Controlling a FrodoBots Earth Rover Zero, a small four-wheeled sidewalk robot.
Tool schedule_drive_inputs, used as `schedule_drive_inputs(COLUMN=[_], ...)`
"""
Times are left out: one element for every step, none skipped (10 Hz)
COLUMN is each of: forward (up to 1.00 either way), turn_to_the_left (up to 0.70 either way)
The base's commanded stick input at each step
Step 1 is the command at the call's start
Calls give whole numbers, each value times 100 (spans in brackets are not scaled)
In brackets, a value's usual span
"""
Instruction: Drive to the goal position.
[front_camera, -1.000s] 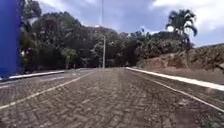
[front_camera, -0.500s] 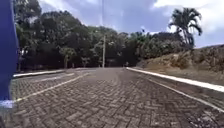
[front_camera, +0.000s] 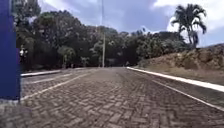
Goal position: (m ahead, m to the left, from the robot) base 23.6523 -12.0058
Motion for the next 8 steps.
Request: schedule_drive_inputs(forward=[100,100,100,100,100,100,100,100], turn_to_the_left=[0,-20,-27,-8,-18,-27,-9,0])
